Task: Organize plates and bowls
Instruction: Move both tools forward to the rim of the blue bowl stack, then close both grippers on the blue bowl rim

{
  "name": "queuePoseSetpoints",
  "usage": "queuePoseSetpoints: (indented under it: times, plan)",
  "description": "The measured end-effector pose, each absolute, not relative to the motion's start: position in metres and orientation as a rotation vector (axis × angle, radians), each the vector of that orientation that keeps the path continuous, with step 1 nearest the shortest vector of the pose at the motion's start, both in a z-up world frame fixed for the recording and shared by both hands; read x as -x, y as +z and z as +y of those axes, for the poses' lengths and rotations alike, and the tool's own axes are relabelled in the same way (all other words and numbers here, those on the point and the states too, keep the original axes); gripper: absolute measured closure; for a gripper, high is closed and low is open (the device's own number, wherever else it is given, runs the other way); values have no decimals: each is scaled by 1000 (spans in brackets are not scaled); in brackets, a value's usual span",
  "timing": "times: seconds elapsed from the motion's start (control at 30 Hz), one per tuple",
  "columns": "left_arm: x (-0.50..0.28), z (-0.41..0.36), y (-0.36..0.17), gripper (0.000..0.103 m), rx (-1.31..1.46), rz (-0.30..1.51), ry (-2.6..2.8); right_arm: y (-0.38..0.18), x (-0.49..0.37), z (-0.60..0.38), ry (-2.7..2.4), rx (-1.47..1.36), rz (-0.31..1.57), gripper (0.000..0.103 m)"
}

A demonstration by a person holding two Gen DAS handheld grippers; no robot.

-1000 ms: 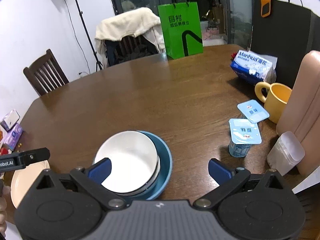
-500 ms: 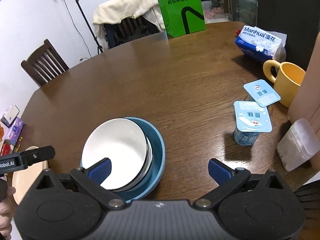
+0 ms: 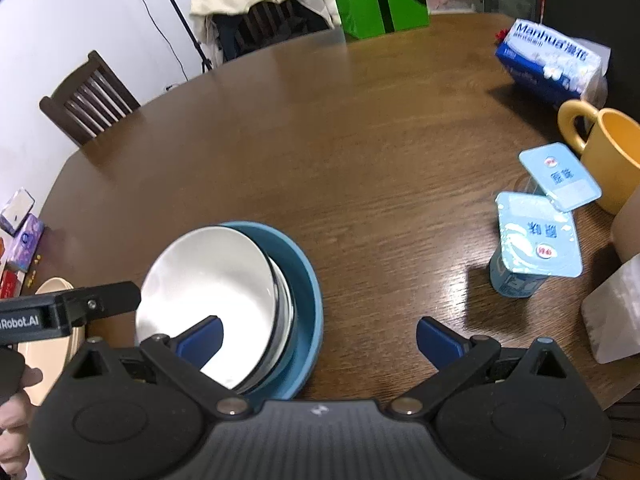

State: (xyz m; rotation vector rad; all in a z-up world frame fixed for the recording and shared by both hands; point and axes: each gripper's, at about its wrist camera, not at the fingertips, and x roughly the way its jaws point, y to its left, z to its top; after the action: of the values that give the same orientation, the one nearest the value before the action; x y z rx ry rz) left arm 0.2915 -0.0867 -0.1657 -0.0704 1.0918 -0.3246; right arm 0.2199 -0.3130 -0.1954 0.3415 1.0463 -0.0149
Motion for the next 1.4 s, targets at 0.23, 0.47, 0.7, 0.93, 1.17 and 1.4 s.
queuePoseSetpoints:
  times: [0.23,0.47,0.7,0.93,1.17,1.4]
  plan:
    - [-303,-102,-186,0,69,1158,-327,-213,-233,-320,13,-362,1088,0]
    - [-312,-105,-205,4,115,1221,-306,-231,-243,-326,30,-403,1127,3]
    - [-317,-105,-218,20,165,1256,-283,-250,-249,-329,74,-473,1147,16]
    - [-319,-107,-223,25,206,1256,-290,-261,-256,-328,116,-495,1152,33]
    - [-319,-111,-225,30,248,1262,-314,-263,-262,-332,168,-532,1147,46]
    - [-318,-113,-223,44,269,1248,-344,-265,-264,-329,229,-560,1135,60]
